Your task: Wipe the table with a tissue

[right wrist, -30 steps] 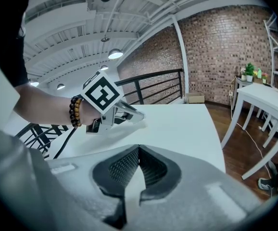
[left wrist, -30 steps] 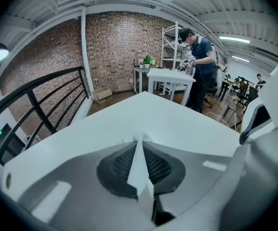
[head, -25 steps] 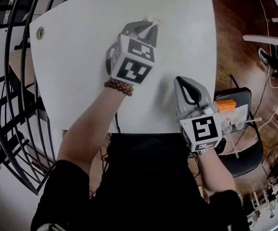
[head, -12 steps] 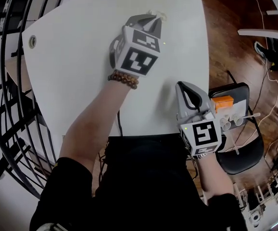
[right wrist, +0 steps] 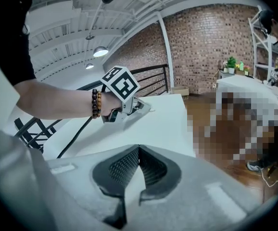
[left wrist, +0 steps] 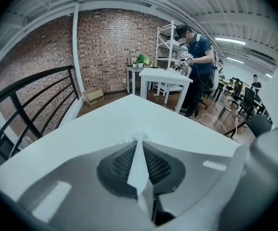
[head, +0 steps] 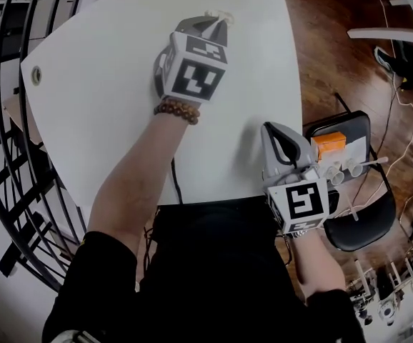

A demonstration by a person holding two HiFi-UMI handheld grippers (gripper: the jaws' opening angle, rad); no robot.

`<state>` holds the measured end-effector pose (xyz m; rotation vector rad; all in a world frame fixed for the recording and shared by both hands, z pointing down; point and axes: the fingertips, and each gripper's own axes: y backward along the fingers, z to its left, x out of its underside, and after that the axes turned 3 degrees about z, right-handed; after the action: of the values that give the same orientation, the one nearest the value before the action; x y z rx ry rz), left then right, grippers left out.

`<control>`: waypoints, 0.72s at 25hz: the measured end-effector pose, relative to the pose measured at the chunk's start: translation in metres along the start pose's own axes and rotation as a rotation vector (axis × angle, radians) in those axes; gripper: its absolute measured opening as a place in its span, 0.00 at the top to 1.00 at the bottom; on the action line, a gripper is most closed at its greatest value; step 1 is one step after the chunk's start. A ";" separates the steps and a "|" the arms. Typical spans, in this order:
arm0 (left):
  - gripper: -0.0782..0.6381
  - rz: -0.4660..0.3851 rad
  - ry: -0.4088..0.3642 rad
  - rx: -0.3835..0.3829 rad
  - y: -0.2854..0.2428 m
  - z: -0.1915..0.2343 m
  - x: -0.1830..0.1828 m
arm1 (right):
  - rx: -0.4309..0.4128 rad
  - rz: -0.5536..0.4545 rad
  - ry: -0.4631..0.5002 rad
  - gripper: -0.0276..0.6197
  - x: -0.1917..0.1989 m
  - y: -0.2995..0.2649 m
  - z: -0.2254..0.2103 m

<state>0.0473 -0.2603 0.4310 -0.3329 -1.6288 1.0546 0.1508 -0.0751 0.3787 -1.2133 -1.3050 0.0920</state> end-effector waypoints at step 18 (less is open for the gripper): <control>0.86 -0.011 -0.033 0.060 -0.011 -0.023 -0.010 | 0.011 -0.026 -0.033 0.98 0.000 0.008 -0.008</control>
<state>0.0746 -0.2630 0.4329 -0.2680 -1.6233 1.1035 0.1607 -0.0767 0.3748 -1.1896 -1.3463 0.1009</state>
